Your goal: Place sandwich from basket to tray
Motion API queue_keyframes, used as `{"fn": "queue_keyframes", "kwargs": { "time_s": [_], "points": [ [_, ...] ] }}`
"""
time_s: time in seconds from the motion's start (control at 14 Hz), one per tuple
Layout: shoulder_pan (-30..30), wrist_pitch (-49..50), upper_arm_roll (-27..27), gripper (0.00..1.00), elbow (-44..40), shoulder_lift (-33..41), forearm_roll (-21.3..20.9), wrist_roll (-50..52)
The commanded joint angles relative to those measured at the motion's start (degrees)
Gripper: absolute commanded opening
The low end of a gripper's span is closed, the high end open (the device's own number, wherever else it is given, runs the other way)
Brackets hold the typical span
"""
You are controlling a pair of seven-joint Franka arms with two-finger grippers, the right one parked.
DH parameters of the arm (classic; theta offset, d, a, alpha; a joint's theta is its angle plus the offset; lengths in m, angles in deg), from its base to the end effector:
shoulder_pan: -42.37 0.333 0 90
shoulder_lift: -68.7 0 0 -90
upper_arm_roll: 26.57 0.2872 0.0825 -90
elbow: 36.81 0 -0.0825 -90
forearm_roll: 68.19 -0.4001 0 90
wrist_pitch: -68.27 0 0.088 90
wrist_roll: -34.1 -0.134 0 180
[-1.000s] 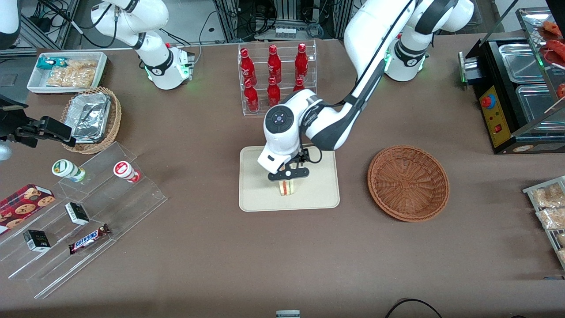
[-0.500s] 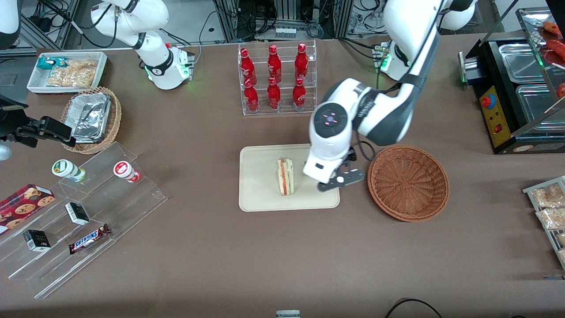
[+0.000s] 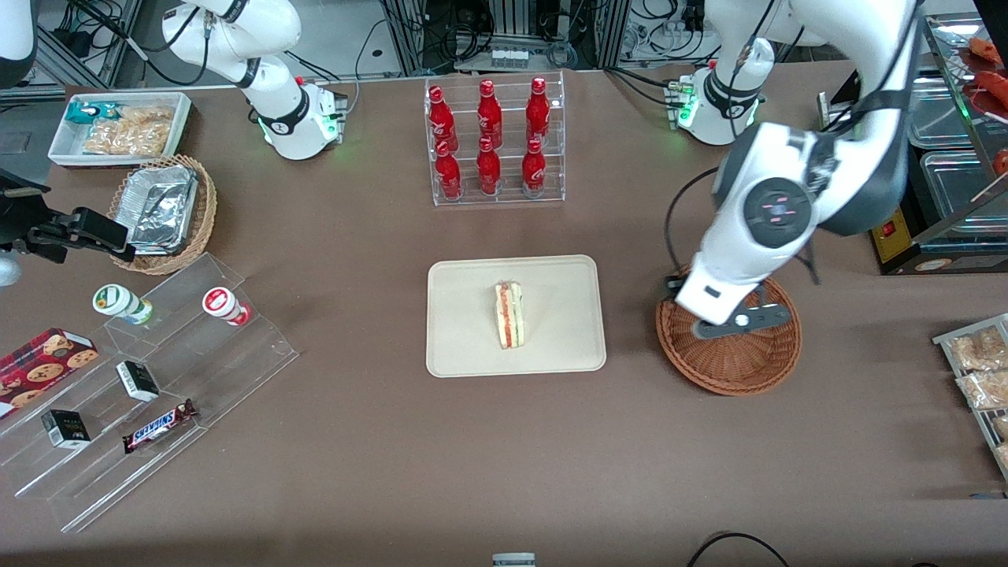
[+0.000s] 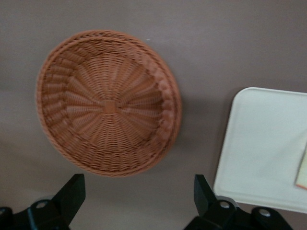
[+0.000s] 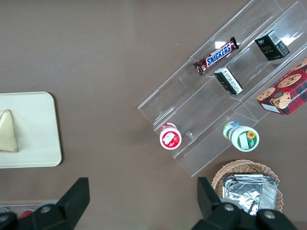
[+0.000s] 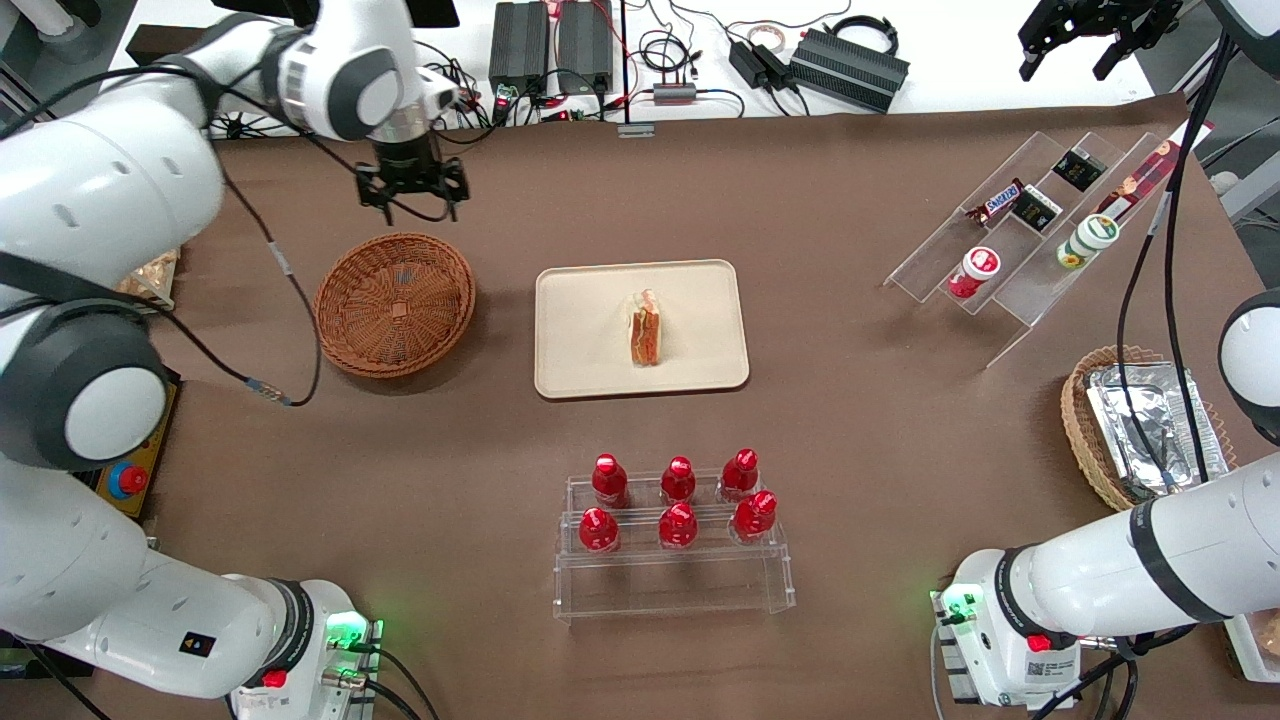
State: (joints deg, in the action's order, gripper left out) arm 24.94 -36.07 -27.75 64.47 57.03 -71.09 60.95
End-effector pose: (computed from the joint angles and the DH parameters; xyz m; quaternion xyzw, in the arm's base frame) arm 0.5767 -0.1880 0.3720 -0.9949 -0.0636 0.0607 0.0492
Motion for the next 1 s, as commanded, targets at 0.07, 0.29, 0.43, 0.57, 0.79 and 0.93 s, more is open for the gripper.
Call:
{"fn": "queue_keyframes", "kwargs": {
  "time_s": [0.07, 0.29, 0.43, 0.57, 0.79, 0.93],
  "points": [
    [6.08, 4.57, -0.75, 1.0, 4.63, 7.61, 1.31, -11.43],
    [13.01, 12.48, -3.72, 1.0, 1.22, 9.64, 1.23, -20.4],
    [19.96, 16.88, -8.3, 1.0, -2.91, 9.82, 1.23, -24.02],
    [21.12, 19.7, -8.22, 1.0, -6.34, 10.69, 1.23, -24.47],
    [22.44, 20.59, -7.61, 1.0, -9.17, 10.79, 2.97, -25.17],
    [22.44, 20.24, -6.21, 1.0, -9.78, 10.79, 4.04, -25.88]
  ]
}}
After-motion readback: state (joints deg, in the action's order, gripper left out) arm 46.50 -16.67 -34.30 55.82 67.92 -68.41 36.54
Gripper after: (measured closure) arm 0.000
